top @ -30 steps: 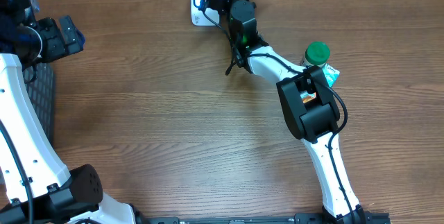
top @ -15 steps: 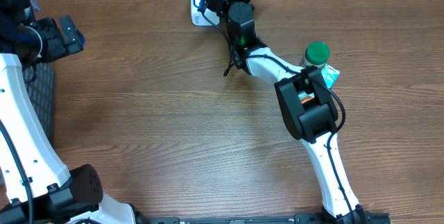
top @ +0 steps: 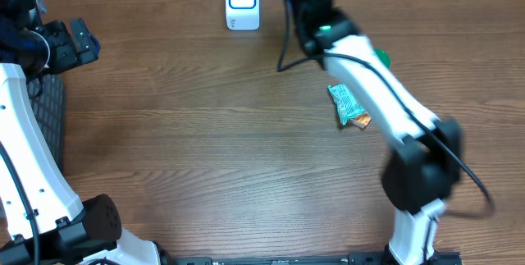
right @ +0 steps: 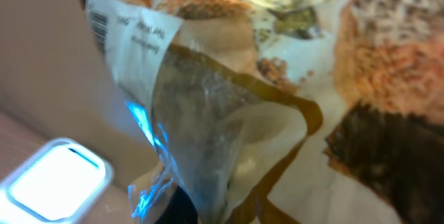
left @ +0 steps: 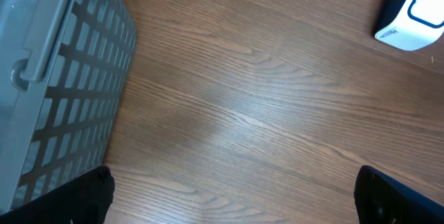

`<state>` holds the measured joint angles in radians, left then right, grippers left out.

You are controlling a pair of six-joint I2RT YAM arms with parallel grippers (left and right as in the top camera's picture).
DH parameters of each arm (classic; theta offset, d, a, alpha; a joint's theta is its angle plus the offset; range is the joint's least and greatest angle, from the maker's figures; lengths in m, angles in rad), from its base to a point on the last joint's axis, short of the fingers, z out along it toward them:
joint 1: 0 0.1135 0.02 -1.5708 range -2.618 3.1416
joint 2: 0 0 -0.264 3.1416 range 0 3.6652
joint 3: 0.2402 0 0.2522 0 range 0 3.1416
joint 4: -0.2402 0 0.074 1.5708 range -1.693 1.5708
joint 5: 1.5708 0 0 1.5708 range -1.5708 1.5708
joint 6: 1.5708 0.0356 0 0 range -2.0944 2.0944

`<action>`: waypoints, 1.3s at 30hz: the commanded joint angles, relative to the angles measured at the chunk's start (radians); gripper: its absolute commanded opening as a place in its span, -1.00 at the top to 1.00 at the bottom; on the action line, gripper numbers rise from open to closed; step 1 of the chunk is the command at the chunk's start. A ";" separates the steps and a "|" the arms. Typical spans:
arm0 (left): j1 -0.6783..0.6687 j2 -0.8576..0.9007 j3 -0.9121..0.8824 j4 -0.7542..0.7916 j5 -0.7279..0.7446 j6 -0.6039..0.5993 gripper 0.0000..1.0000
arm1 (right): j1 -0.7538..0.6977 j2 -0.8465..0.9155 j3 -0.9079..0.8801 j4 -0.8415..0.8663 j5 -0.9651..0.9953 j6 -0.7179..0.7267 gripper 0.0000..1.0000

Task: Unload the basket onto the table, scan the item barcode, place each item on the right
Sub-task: 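Hold the bag's barcode label up to the scanner with the right gripper, then carry the bag right and drop it beside the jar and packs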

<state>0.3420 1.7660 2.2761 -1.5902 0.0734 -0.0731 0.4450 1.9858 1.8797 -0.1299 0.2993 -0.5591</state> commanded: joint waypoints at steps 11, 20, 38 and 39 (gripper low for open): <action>-0.002 0.000 -0.005 0.000 -0.003 -0.010 -0.99 | -0.183 -0.284 0.002 -0.989 -0.512 0.667 0.92; -0.002 0.000 -0.005 0.000 -0.003 -0.010 -1.00 | -0.378 -0.256 -0.323 -0.986 -0.566 0.780 0.92; -0.002 0.000 -0.005 0.000 -0.003 -0.010 -0.99 | -0.513 -0.271 -0.452 -0.938 -0.594 0.778 -0.15; -0.002 0.000 -0.005 0.000 -0.003 -0.010 -1.00 | -0.513 -0.282 -0.440 -0.951 -0.600 0.760 -0.21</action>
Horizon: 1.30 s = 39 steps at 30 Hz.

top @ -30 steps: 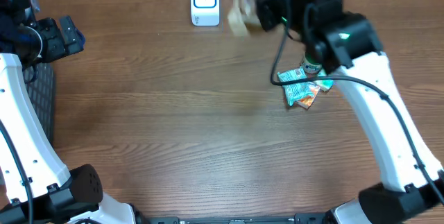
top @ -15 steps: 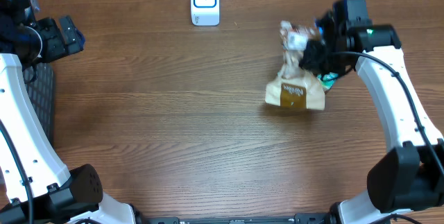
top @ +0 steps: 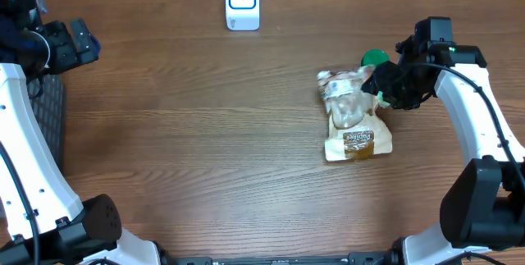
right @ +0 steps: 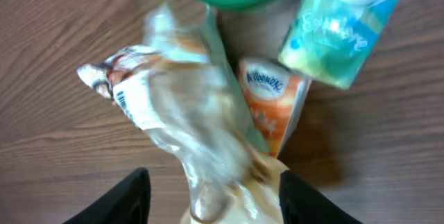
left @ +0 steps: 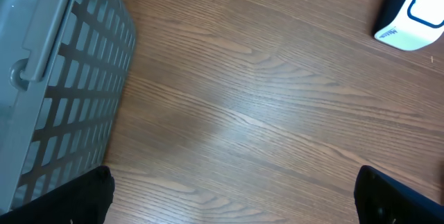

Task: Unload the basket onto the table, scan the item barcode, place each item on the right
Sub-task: 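Carry the bag right and drop it beside the jar and packs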

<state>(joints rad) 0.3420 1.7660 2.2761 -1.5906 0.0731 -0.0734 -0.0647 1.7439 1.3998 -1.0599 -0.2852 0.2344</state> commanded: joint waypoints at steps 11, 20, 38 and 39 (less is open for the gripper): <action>-0.002 0.000 -0.005 0.001 -0.003 -0.009 -1.00 | -0.002 -0.301 0.142 -0.156 -0.015 -0.079 -1.00; -0.002 0.000 -0.005 0.000 -0.003 -0.009 -1.00 | -0.002 -0.510 0.142 -0.310 -0.016 -0.078 -1.00; -0.002 0.000 -0.005 0.001 -0.003 -0.009 -0.99 | -0.002 -0.485 0.139 -0.330 -0.015 -0.079 -1.00; -0.002 0.000 -0.005 0.001 -0.003 -0.009 -1.00 | -0.002 -0.491 0.138 -0.330 -0.014 -0.079 -1.00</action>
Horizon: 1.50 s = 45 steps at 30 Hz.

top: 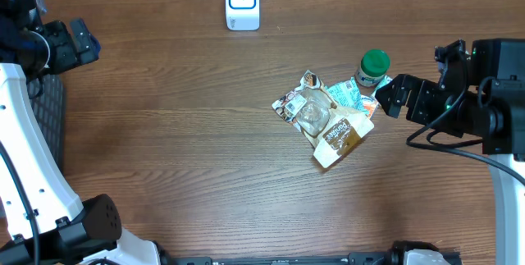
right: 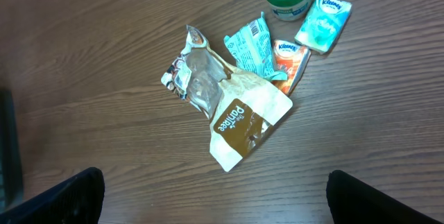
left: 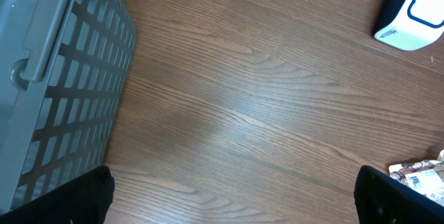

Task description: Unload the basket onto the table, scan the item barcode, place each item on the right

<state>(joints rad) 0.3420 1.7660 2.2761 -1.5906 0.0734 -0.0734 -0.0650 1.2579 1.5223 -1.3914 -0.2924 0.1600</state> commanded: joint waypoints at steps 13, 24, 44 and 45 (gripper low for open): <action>-0.002 0.000 -0.005 0.000 -0.003 -0.009 -1.00 | 0.137 -0.448 -0.454 0.660 0.206 -0.004 -1.00; -0.002 0.000 -0.005 0.001 -0.003 -0.009 -1.00 | 0.137 -0.935 -1.005 1.225 0.187 -0.004 -1.00; -0.002 0.000 -0.005 0.001 -0.003 -0.009 -0.99 | 0.137 -1.255 -1.490 1.553 0.187 -0.004 -1.00; -0.002 0.000 -0.005 0.001 -0.003 -0.009 -0.99 | 0.137 -1.255 -1.497 1.556 0.187 -0.004 -0.99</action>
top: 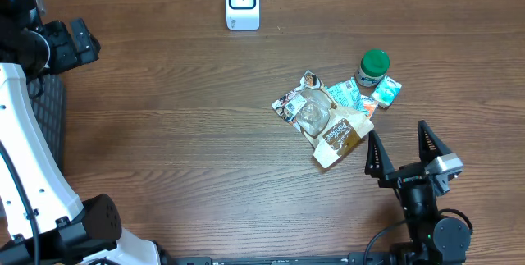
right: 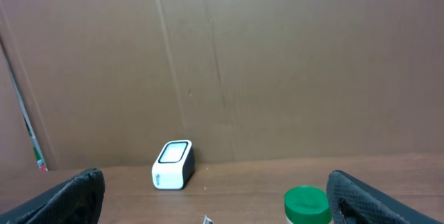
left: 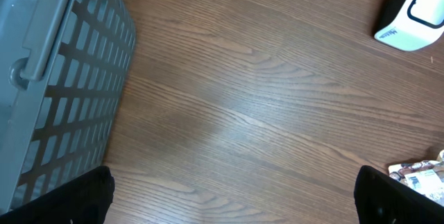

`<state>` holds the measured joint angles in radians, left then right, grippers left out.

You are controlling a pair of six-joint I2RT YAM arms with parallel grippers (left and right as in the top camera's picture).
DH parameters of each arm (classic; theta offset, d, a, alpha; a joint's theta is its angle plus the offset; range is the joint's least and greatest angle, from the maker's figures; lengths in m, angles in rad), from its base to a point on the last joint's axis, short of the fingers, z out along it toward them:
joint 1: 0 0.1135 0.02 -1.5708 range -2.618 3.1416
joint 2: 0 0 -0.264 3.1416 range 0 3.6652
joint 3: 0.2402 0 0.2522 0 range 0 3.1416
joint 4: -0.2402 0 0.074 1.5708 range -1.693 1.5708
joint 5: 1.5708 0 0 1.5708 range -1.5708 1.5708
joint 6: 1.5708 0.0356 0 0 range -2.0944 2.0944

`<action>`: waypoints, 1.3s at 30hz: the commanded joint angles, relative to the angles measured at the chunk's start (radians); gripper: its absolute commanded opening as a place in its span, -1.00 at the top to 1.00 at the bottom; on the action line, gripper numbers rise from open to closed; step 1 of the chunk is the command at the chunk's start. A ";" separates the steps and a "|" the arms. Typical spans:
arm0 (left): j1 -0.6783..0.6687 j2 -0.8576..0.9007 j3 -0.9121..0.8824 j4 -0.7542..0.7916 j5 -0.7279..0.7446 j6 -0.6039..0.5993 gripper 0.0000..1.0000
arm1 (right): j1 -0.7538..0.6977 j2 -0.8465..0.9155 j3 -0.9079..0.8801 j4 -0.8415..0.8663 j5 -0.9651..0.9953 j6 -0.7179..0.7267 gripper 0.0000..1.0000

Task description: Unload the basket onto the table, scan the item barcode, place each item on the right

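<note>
The clear-and-brown snack bag [top: 321, 122] lies flat on the table right of centre, its corner also showing in the left wrist view [left: 416, 171]. The white barcode scanner [top: 242, 2] stands at the back edge, facing up [right: 172, 165] [left: 415, 14]. My right gripper [top: 402, 150] is at the front right, open and empty, pointing toward the back wall [right: 222, 203]. Far off at the left edge, my left gripper [top: 72, 42] is open with nothing in it [left: 232, 203].
A green-lidded jar [top: 373, 66] [right: 307, 203], a teal tissue pack [top: 386, 91] and a teal wrapper [top: 348, 94] sit just behind the bag. A grey slatted basket [left: 55, 78] stands at the far left. A brown cardboard wall [right: 277, 64] closes the back.
My right arm has gone from the right side of the table, beside the items, to the front right edge, and its camera now faces the back wall. The bag and left arm are unmoved.
First my right gripper held the snack bag up by the scanner at the back. Then it was with the bag over the jar and tissue packs. Then the bag lay flat and the open gripper was off to the right. Now the arm sits at the front edge.
</note>
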<state>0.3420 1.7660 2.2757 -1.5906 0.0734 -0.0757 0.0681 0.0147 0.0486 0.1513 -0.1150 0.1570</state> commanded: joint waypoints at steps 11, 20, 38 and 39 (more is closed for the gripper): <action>-0.002 0.000 -0.005 0.000 -0.003 -0.007 -0.99 | 0.006 -0.012 -0.041 -0.113 0.010 -0.001 -1.00; -0.002 0.000 -0.005 0.001 -0.003 -0.007 -0.99 | 0.005 -0.008 -0.040 -0.226 0.010 -0.001 -1.00; -0.002 0.000 -0.005 0.000 -0.003 -0.007 -1.00 | 0.005 -0.008 -0.040 -0.226 0.010 -0.001 -1.00; -0.002 0.000 -0.005 0.001 -0.003 -0.007 -1.00 | 0.005 -0.008 -0.040 -0.226 0.010 -0.001 -1.00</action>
<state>0.3420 1.7660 2.2757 -1.5906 0.0734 -0.0757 0.0681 0.0132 0.0185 -0.0788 -0.1150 0.1570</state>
